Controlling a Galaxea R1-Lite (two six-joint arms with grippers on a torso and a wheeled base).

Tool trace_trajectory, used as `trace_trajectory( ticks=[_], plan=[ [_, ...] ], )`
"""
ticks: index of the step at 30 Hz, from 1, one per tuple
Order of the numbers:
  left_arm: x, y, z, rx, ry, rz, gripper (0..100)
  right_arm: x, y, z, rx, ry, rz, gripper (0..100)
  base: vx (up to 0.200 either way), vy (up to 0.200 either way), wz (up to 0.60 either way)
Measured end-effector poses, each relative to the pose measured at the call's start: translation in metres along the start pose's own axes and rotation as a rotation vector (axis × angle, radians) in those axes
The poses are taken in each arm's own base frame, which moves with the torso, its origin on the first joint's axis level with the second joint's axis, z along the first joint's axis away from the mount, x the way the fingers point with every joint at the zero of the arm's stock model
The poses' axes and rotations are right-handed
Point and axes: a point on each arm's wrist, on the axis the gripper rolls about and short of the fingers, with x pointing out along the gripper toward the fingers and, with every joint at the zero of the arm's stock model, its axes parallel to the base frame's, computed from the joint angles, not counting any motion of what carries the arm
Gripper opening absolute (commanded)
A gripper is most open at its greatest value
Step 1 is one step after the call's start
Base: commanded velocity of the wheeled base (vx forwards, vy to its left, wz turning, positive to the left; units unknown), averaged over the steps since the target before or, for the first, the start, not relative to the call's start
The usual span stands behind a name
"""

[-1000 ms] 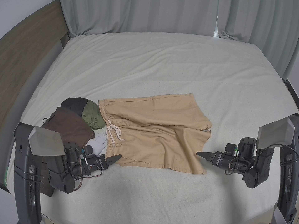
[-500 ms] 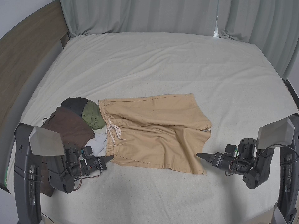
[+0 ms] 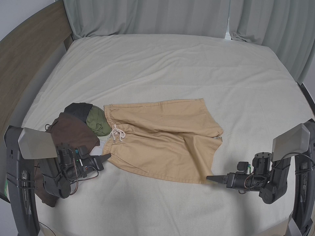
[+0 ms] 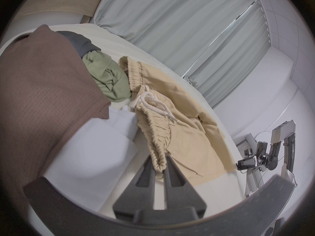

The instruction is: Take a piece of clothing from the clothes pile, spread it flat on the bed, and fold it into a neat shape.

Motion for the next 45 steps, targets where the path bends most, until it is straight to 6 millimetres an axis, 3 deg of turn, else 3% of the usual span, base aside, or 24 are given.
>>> trace_trajectory(
  ticks=[15,28,29,45],
  plan=[
    [-0.007,0.003,0.016,0.012,-0.05,0.006,0,0.001,0.005,-0.003,0.134,0.033,0.032,100,0.0,0.0,0.0],
    [-0.007,0.001,0.018,0.017,-0.055,0.0,0,0.003,0.011,-0.009,0.159,0.059,0.039,100,0.0,0.0,0.0],
    [-0.007,0.001,0.018,0.018,-0.055,0.0,0,0.003,0.011,-0.009,0.16,0.06,0.04,0,0.0,0.0,0.0],
    [-0.007,0.0,0.018,0.02,-0.052,-0.002,0,0.003,0.011,-0.007,0.16,0.051,0.037,0,0.0,0.0,0.0]
  ],
)
